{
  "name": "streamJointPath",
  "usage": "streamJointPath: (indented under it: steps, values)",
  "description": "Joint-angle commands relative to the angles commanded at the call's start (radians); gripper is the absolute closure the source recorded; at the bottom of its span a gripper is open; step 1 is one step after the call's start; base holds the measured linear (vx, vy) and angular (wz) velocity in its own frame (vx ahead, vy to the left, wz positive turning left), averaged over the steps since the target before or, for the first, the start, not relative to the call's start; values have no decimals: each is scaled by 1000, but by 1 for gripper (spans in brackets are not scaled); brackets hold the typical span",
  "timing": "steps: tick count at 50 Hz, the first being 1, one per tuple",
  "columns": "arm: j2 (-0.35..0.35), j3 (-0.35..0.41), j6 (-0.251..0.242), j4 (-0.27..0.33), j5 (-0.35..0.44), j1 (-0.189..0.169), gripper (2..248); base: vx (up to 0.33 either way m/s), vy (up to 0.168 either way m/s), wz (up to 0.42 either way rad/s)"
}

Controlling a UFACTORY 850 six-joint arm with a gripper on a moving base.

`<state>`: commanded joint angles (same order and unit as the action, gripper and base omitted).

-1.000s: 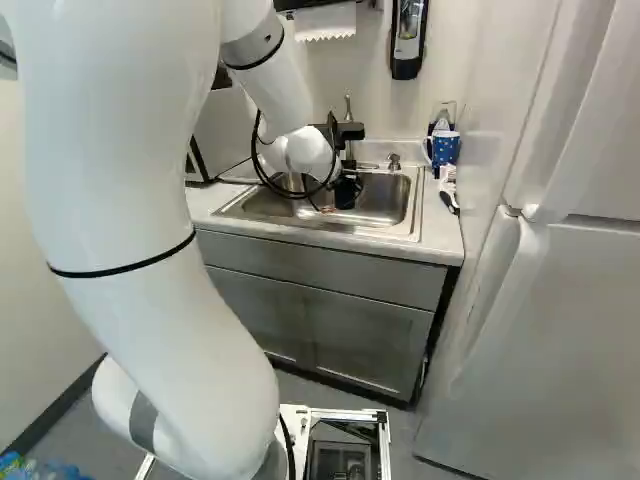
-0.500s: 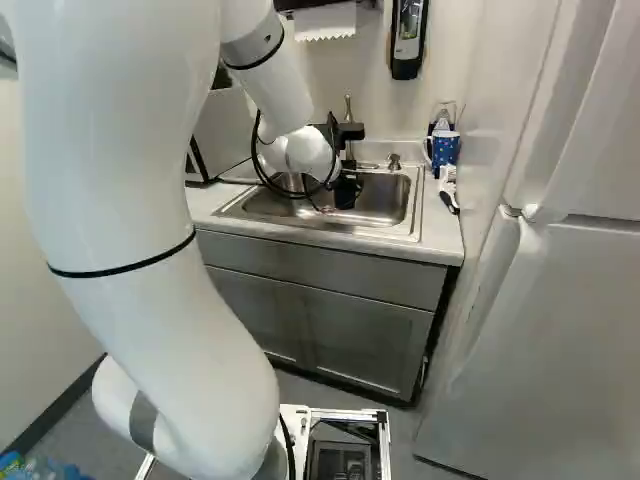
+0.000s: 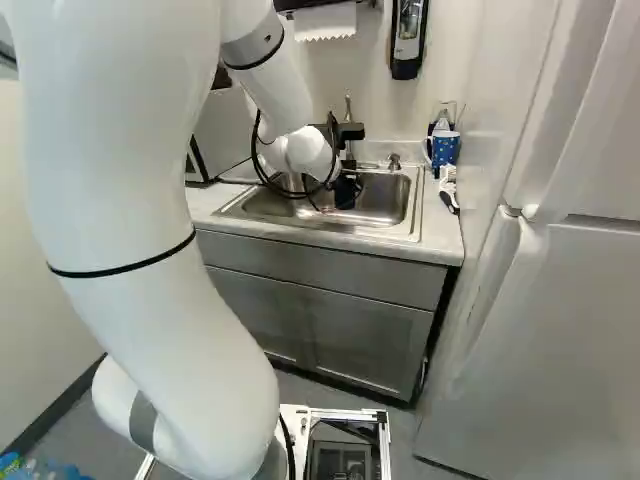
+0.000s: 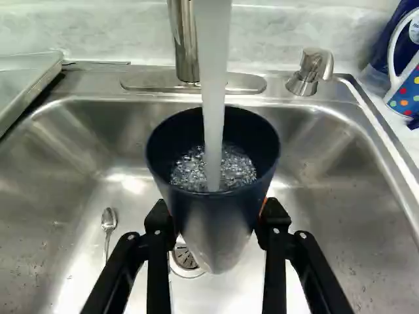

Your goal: Rinse the cup and place it in the tray

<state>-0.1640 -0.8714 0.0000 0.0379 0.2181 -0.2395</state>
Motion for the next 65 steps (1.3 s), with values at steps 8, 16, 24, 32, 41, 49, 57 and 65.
streamJointPath:
  steps: [8,16,24,32,41,49,57,65]
  values:
    - [0,0,0,0,0,0,125,0,0,0]
    - [0,0,0,0,0,0,125,0,0,0]
    - [0,0,0,0,0,0,125,0,0,0]
    - [0,0,0,0,0,0,125,0,0,0]
    - [0,0,0,0,0,0,125,0,0,0]
    - [0,0,0,0,0,0,125,0,0,0]
    - [0,0,0,0,0,0,125,0,0,0]
    - [0,0,0,0,0,0,125,0,0,0]
